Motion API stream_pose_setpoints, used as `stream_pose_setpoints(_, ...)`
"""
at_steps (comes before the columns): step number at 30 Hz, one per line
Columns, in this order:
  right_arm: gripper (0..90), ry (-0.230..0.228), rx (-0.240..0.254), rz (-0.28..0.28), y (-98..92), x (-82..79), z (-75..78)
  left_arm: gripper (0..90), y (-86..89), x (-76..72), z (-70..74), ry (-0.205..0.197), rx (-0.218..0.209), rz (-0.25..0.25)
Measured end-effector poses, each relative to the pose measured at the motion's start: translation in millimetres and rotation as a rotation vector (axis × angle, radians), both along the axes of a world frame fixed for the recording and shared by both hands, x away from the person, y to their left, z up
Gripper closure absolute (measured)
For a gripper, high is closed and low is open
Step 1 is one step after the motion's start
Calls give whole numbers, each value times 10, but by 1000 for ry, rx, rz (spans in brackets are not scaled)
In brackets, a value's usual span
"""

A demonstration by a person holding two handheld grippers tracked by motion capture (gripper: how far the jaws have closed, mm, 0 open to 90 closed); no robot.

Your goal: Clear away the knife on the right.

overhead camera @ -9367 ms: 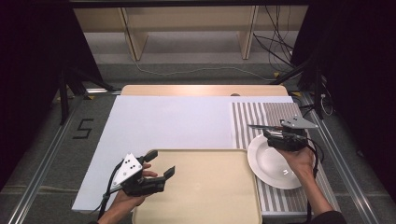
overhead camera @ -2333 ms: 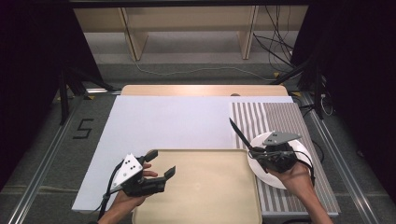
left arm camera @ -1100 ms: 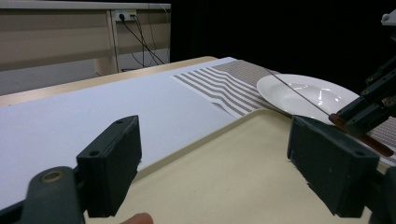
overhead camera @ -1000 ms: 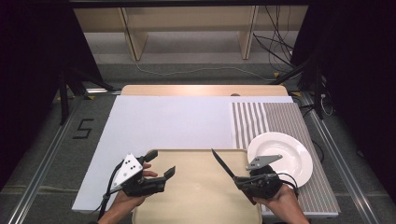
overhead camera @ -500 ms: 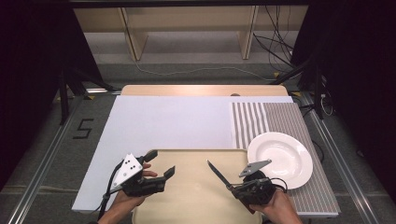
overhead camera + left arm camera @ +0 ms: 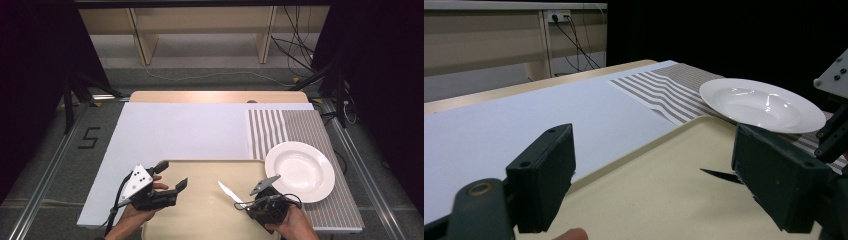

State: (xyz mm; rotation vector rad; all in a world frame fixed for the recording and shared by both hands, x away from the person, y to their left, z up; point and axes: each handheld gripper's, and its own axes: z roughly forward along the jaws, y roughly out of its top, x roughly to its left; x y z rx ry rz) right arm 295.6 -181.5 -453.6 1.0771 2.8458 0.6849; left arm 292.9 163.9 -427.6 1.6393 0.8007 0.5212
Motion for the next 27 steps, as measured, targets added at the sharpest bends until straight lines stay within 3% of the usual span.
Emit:
stream_pose_setpoints(9, 765, 35, -38, 14, 41, -6, -53, 174, -2, -2, 0, 0, -1, -2)
stream_pose_setpoints(10, 747, 42, -33, 16, 40, -4, -50, 174, -1, -1, -1, 0, -1, -2)
stream_pose_setpoints(12, 611, 48, -27, 28, 46, -5, -44, 174, -2, -1, -1, 1, -1, -2)
stream_pose_setpoints(16, 532, -18, 2, 53, 78, -24, 25, 174, -5, -1, -4, 1, -1, -3)
stream_pose_setpoints(17, 538, -37, 21, 58, 84, -28, 49, 174, -5, 1, -6, 2, -1, -2)
stream_pose_setpoints(18, 631, -83, 53, 87, 95, -51, 91, 174, -3, 2, -7, 3, -1, -1)
stream_pose_setpoints(20, 685, -99, 58, 103, 104, -66, 103, 174, 0, 5, -8, 4, -1, 0)
stream_pose_setpoints(22, 775, -124, 46, 139, 130, -88, 95, 174, 2, 7, -10, 5, -2, 2)
stream_pose_setpoints(25, 858, -140, -11, 196, 224, -118, 14, 174, 4, 11, -14, 7, -3, 4)
stream_pose_setpoints(27, 873, -145, -21, 210, 248, -119, -4, 174, 6, 11, -14, 7, -1, 4)
